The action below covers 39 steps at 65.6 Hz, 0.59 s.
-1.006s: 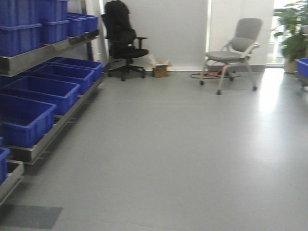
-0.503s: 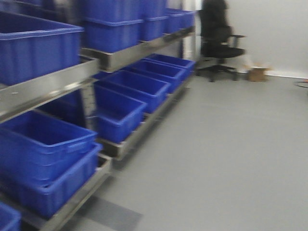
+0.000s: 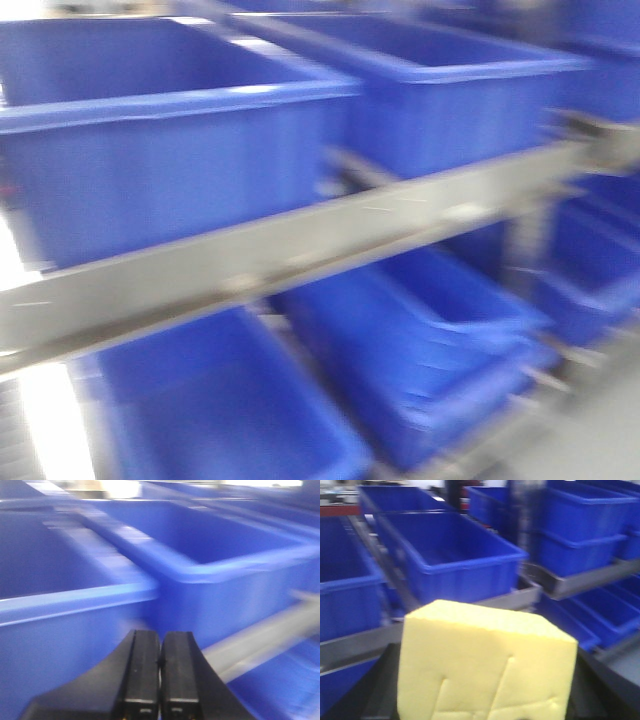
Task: Place yellow foam block on left shelf second layer
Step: 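Drive the base up to the shelf rack of blue bins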
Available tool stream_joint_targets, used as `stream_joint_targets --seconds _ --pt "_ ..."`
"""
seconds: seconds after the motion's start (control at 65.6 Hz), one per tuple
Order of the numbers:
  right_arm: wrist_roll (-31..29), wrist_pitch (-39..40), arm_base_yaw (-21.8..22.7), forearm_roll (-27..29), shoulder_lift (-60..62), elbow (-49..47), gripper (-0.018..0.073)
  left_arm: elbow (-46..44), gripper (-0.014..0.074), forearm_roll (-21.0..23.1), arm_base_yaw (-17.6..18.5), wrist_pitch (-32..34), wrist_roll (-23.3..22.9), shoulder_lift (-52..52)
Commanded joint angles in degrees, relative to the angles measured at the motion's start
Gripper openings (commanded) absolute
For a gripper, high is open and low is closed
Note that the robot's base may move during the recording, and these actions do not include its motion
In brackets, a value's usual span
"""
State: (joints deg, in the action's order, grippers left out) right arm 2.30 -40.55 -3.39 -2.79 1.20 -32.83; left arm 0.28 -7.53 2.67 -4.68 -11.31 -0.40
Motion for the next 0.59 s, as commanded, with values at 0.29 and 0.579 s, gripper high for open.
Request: stream_joint_targets --seconds 0.29,0.579 --pt "-0.37 5.21 -0.48 -0.53 0.19 -1.62 0.0321 1.48 0.0136 0.13 0.23 4.68 -0.22 -0.10" --pt "-0.37 5.21 -2.22 -0.53 0.19 -1.62 0.0321 1.48 0.0136 0.13 0.23 5.03 -0.22 -0.10"
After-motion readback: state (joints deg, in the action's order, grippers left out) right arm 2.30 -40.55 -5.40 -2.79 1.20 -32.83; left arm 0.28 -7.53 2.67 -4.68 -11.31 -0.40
